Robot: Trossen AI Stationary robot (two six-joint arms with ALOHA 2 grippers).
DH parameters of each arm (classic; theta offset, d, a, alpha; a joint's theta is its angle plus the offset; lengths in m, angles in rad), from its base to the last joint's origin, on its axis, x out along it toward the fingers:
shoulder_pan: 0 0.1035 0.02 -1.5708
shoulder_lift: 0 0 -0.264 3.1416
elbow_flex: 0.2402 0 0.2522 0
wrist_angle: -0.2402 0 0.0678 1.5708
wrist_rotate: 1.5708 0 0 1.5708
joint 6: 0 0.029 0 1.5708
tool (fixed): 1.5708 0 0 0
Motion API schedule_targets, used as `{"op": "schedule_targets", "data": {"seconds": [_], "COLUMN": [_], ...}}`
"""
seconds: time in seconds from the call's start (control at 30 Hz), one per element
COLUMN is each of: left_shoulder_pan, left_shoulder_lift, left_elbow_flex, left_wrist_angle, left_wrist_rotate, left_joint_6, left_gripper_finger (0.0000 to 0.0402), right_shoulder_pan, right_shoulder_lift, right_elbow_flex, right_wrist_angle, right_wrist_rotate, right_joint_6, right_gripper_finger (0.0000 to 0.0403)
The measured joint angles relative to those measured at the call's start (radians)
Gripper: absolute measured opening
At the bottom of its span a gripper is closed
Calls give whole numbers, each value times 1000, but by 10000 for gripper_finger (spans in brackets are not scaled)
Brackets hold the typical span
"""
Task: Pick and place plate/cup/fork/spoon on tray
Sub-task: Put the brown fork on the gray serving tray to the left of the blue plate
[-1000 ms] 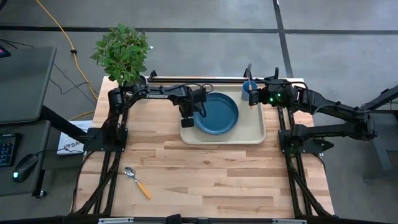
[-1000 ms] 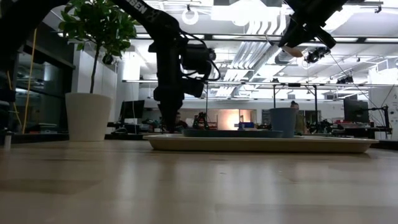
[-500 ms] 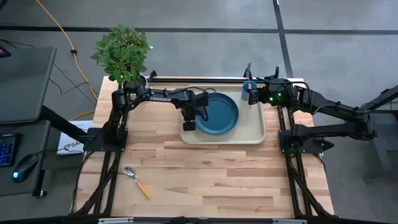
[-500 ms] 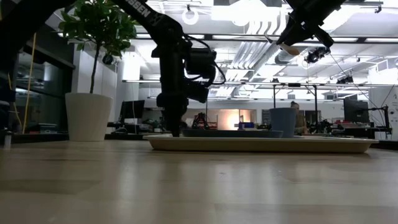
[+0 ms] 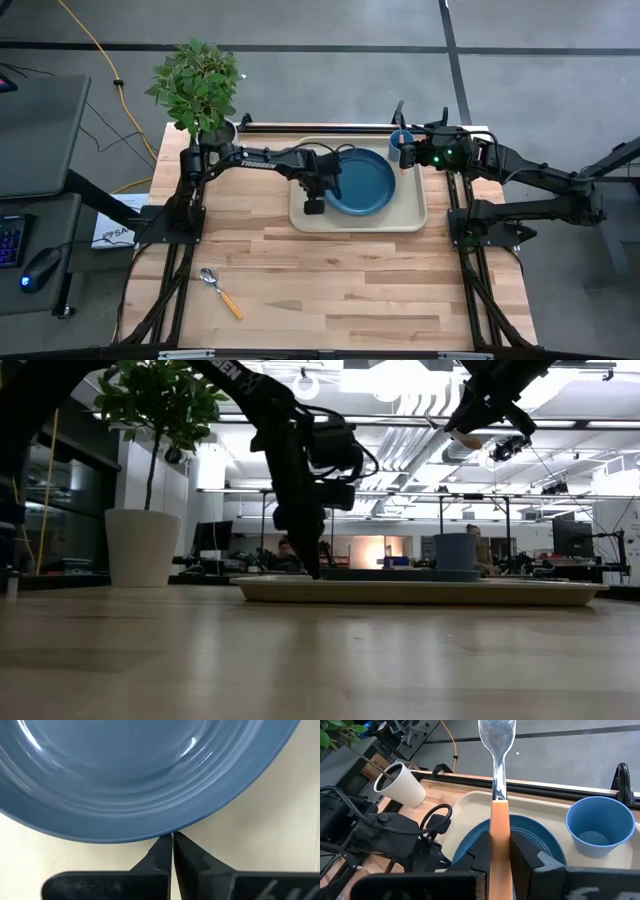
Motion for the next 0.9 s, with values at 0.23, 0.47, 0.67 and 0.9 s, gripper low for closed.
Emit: {"op": "schedule_targets", "data": {"seconds": [0.23,0.47,0.67,0.9], "left_shoulder_pan": [-6,-11,21,55], "left_shoulder_lift": [0,-27,-138,-398], "left_elbow_flex": [0,0,1,-22], "left_wrist_angle": [81,2,-82,42], "left_wrist_rotate": [35,46,115,191], "left_joint_6": [-1,-19,-72,-220], "left_gripper_finger": [0,0,0,0], "right_shoulder_pan": [0,0,0,0], "right_shoulder_lift": [0,0,0,0], "right_elbow_flex": [0,0,0,0], "right_wrist_angle": [0,0,3,36], "right_wrist_rotate": [-1,-2,-11,-22], "right_joint_6": [-1,-8,-29,-63], "right_gripper_finger": [26,26,26,26]}}
